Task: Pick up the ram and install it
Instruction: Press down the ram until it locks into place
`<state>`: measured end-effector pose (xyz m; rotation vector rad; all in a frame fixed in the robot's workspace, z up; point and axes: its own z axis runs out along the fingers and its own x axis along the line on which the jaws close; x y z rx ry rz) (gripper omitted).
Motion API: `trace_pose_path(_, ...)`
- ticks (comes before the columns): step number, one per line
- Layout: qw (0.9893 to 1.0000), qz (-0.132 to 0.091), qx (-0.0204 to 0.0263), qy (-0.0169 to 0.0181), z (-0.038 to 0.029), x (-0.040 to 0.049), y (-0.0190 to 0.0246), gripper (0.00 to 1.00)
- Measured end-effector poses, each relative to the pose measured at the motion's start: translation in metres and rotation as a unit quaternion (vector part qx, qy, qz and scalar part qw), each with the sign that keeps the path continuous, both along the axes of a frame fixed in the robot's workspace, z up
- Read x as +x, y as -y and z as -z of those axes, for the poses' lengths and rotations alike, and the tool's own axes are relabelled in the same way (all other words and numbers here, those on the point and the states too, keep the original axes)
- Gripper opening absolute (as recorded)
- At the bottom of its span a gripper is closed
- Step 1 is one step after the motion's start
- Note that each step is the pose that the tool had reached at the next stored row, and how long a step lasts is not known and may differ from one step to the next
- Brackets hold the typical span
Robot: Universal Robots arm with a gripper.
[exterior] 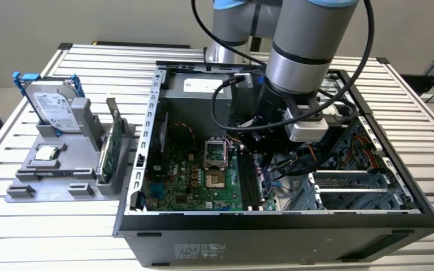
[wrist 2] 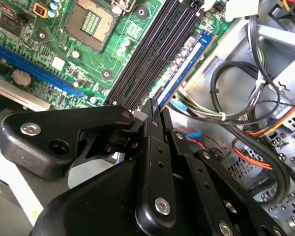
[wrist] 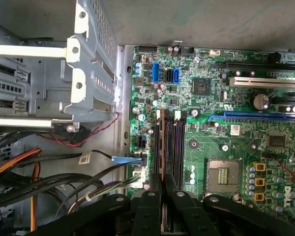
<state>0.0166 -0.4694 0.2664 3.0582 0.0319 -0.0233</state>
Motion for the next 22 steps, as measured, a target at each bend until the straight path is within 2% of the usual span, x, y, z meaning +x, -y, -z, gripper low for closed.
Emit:
trace_pose_path(3,1.0000,0.000,0.0000,0.0000,0.0024,0.0000,0.0000,0.00)
trace_pose_path(11,1.0000,0.000,0.0001,0.0000,0.0031,0.0000,0.0000,0.00)
trace_pose_path(22,1.0000,0.005,0.0000,0.0000,0.0111,0.0012,0.0000,0.00)
